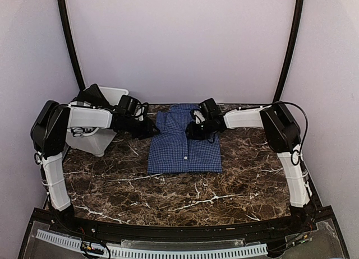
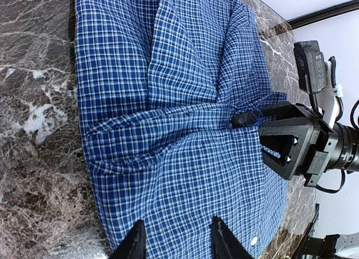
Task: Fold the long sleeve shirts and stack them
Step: Fold the rectangle-folded shirt at the center of the board, then adjust the 2/3-rectangle-folded shirt at the center of the board.
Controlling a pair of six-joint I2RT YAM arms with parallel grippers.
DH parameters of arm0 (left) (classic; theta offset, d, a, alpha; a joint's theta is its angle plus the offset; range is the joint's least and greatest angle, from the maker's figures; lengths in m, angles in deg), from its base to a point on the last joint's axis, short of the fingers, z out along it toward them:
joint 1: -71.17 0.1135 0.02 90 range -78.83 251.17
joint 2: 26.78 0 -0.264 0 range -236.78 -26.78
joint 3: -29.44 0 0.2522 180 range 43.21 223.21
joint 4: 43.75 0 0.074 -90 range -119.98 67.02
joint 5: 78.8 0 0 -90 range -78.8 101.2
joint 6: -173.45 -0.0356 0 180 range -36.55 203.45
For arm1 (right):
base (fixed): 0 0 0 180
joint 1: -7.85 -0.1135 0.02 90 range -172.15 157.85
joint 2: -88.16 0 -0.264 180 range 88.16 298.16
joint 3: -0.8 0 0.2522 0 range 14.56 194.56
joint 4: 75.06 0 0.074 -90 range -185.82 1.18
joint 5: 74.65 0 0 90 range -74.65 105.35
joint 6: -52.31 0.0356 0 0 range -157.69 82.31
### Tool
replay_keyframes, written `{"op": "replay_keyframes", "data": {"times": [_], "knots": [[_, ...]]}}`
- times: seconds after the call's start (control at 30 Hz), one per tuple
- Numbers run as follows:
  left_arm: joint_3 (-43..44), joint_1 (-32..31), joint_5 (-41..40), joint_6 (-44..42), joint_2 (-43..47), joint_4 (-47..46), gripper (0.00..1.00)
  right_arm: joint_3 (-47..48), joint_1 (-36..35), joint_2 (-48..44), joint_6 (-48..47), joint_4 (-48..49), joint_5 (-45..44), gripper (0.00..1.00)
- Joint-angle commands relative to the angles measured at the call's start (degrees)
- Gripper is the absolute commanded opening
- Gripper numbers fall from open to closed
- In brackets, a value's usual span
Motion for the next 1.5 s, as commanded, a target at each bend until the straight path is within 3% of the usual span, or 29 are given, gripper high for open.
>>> {"op": "replay_keyframes", "data": {"times": [0.0, 0.23, 0.47, 0.73, 1.17, 1.3, 1.47], "knots": [[1.94, 0.07, 1.40, -0.70, -0.50, -0.47, 0.38, 3.03, 2.73, 1.85, 0.10, -0.04, 3.09, 0.40], [1.98, 0.07, 0.56, -1.33, -0.30, 0.39, 0.38, 4.54, 3.77, -3.40, -2.07, -2.47, 2.80, 0.49], [1.67, 0.07, 0.48, -0.94, -0.18, 0.31, 0.37, -0.44, 2.58, -10.18, -2.75, -1.92, 0.85, 0.50], [0.27, 0.07, -0.21, -0.46, 0.16, -0.83, 0.32, -3.78, -2.38, -9.67, -3.59, -1.42, -2.10, 0.42], [7.53, 0.07, -2.10, -2.62, -9.17, -0.40, 0.28, 0.16, 1.27, -1.57, -1.45, -2.86, 0.73, 0.36], [8.84, 0.07, -2.98, -3.04, -11.26, 0.53, 0.27, -1.03, 1.51, -4.74, -3.02, -3.71, -0.27, 0.37], [9.48, 0.07, -3.61, -3.56, -11.42, 1.62, 0.27, -9.93, 4.54, -12.35, -3.71, -0.56, -0.81, 0.36]]}}
